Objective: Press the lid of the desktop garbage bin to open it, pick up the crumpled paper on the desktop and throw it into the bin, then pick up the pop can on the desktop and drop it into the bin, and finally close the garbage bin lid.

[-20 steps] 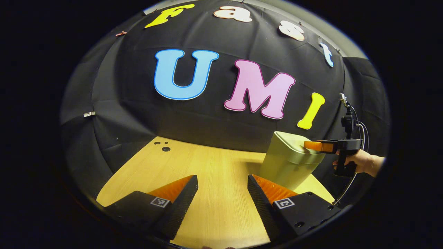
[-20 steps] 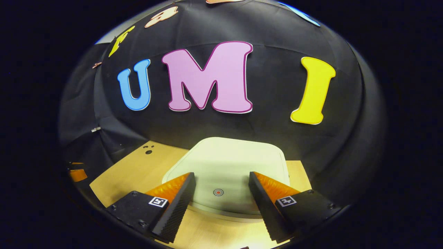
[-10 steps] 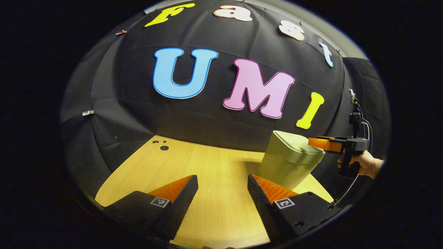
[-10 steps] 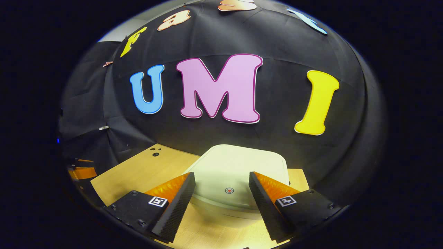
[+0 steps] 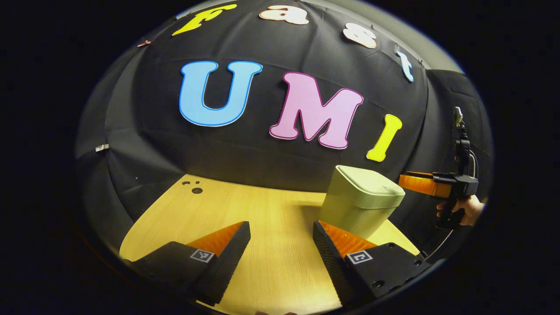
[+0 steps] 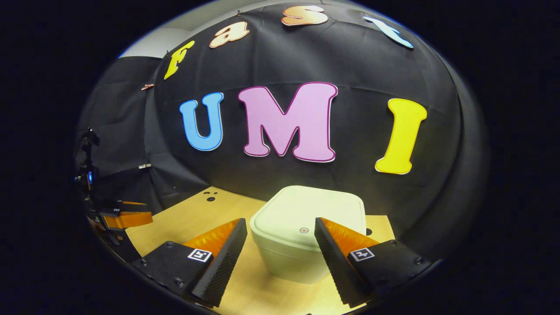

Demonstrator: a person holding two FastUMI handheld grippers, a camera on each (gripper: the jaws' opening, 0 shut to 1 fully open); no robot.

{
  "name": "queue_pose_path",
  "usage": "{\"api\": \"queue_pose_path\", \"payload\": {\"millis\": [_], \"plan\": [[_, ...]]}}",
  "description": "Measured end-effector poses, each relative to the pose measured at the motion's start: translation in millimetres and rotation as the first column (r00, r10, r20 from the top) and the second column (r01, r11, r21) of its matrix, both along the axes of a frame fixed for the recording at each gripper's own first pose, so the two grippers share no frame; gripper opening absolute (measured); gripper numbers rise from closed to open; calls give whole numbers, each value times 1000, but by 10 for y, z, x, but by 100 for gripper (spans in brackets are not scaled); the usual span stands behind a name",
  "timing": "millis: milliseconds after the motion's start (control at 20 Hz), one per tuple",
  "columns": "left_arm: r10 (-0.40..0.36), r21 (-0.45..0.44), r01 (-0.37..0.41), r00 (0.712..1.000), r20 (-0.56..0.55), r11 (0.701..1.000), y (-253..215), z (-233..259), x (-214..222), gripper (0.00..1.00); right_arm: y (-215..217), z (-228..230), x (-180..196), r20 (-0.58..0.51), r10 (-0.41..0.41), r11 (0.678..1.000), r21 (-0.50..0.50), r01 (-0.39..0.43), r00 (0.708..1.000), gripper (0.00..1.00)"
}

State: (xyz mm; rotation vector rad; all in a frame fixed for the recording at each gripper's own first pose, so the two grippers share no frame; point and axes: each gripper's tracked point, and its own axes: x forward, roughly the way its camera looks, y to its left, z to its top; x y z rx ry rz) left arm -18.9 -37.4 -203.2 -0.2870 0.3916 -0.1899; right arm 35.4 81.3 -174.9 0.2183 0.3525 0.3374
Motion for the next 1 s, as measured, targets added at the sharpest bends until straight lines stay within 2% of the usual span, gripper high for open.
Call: {"api": "queue_pose_path", "payload": {"millis": [450,600,1000], "plan": [[-38,22,37,999,38,999,-85,64,53,94,335,14,-440,-13,46,998,46,-45,999,98],[-48,22,47,997,52,999,-71,89,36,94,433,17,-545,-23,39,997,62,-38,999,98],[-102,34,99,991,91,995,-42,67,-17,94,516,-20,-784,-51,-7,1000,30,9,999,98]]}}
